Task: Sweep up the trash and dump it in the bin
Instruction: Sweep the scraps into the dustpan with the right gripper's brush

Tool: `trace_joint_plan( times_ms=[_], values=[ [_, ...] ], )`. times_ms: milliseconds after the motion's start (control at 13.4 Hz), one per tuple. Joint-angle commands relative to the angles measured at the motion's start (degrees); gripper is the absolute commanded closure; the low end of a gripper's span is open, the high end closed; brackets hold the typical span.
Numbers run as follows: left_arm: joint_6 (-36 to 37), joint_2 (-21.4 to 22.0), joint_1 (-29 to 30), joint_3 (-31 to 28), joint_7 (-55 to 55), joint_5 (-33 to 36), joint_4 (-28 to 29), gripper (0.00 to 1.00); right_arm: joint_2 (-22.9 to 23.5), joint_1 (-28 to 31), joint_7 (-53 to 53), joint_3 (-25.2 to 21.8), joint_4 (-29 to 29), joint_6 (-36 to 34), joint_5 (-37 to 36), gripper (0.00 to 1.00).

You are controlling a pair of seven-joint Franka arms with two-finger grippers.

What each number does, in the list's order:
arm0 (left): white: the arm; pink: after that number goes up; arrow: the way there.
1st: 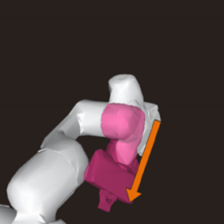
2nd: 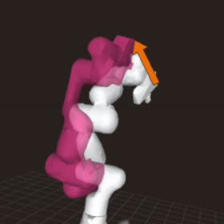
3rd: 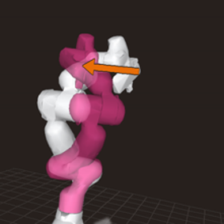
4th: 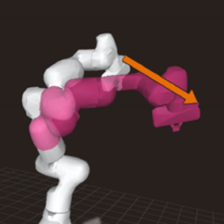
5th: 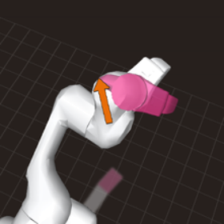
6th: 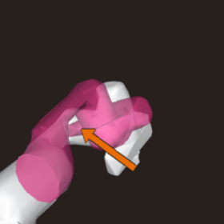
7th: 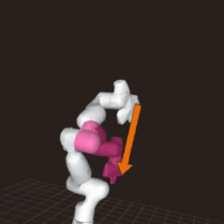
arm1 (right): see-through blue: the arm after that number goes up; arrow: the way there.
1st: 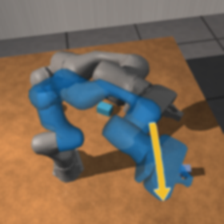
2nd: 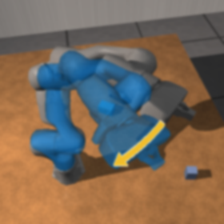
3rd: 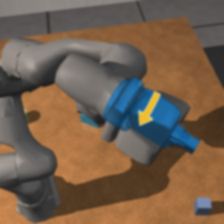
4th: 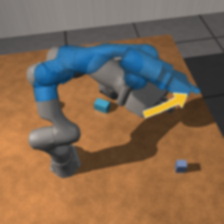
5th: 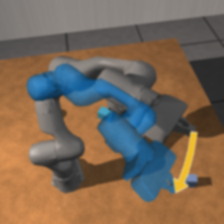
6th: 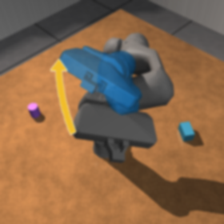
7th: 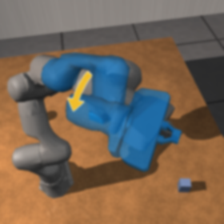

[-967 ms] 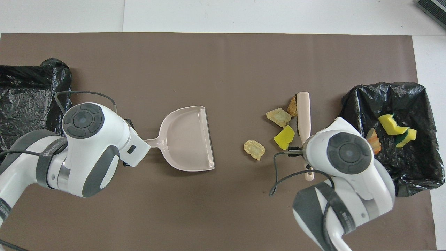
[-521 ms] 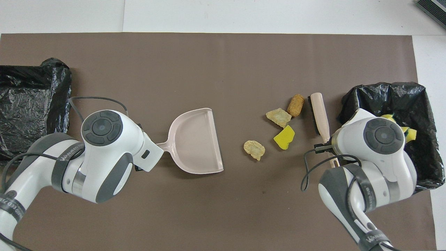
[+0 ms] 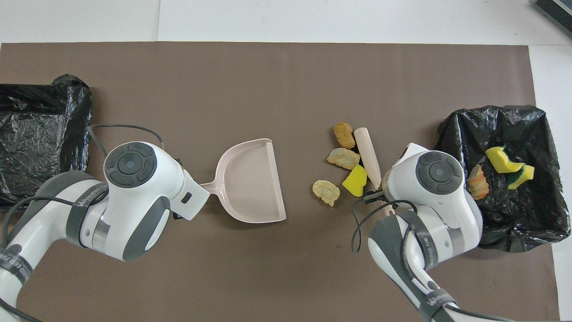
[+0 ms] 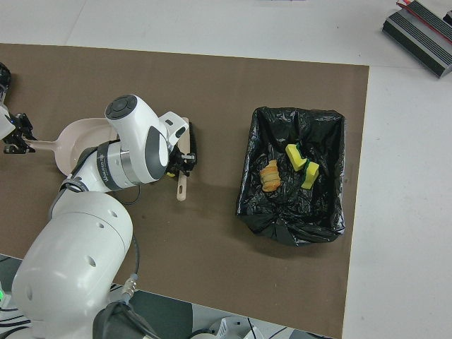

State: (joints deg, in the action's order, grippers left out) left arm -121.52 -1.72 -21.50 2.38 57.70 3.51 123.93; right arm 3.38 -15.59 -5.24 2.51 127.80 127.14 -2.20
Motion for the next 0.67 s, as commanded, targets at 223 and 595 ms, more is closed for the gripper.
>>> trace_joint_plan(
  times_ms=[223,595],
  values=[
    [-1.44,1.01,-1.0,-0.8,-1.71,0.36,1.4,1.0,4.61,-12.07,-8.74,0.39,-6.94,-4.18,10.26,1.0],
    [-1.53,1.01,-1.0,-0.8,-1.8,0.36,1.4,1.0,8.83,-17.89,-13.39,0.39,-15.19,-3.04,27.55,1.0]
  ],
)
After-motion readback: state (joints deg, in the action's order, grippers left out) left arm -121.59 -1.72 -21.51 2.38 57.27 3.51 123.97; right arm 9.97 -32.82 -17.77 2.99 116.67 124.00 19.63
